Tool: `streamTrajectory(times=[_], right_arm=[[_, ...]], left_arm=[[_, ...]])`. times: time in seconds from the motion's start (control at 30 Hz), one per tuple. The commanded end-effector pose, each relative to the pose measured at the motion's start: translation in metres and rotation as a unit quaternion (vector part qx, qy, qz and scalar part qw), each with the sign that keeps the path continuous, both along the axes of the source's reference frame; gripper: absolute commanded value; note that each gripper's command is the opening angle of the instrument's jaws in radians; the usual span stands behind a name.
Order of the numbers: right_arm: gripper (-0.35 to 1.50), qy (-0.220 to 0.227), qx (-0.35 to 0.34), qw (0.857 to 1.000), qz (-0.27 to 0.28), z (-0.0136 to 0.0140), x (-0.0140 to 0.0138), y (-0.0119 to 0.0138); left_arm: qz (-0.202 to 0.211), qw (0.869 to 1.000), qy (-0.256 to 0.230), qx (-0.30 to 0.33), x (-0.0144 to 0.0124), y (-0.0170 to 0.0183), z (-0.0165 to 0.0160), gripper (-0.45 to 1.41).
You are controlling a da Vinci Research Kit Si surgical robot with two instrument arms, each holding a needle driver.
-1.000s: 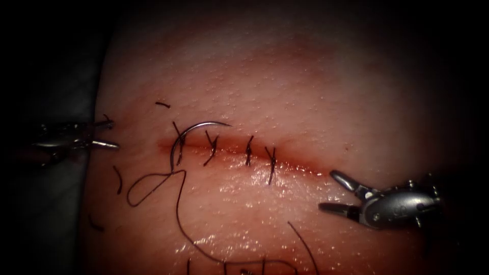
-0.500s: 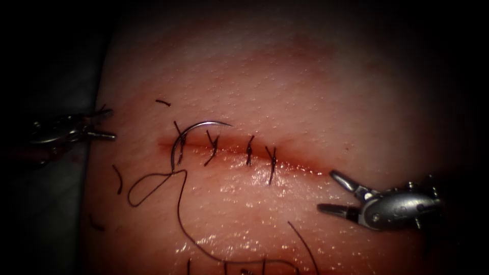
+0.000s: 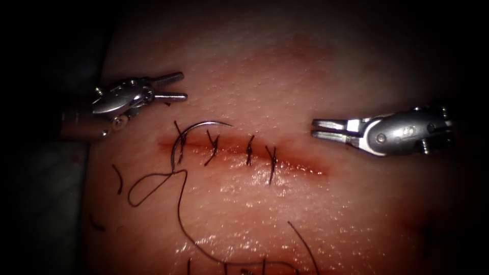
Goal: Wound Closure
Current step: Use the left grasper to pick up the suture needle.
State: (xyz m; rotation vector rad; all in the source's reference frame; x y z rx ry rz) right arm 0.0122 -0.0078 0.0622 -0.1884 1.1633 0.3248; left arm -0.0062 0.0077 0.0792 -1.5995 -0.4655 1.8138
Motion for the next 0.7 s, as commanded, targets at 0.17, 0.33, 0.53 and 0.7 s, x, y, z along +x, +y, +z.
streamTrajectory(times=[0.17,0.33,0.53,0.7], right_arm=[[0.52,-0.003,-0.005,1.000,-0.006,0.0008,0.0008,-0.0015],[0.37,-0.006,-0.008,1.000,-0.011,0.0011,0.0010,-0.0026],[0.36,-0.010,-0.012,1.000,-0.012,0.0015,0.0012,-0.0034],[0.32,-0.012,-0.019,1.000,-0.016,0.0018,0.0014,-0.0044]], left_arm=[[0.062,0.993,0.094,0.045,-0.0024,-0.0004,-0.0001,0.57],[0.108,0.975,0.178,0.073,-0.0039,-0.0009,-0.0009,0.57],[0.147,0.950,0.263,0.084,-0.0054,-0.0009,-0.0012,0.54],[0.189,0.932,0.295,0.093,-0.0062,-0.0008,-0.0009,0.37]])
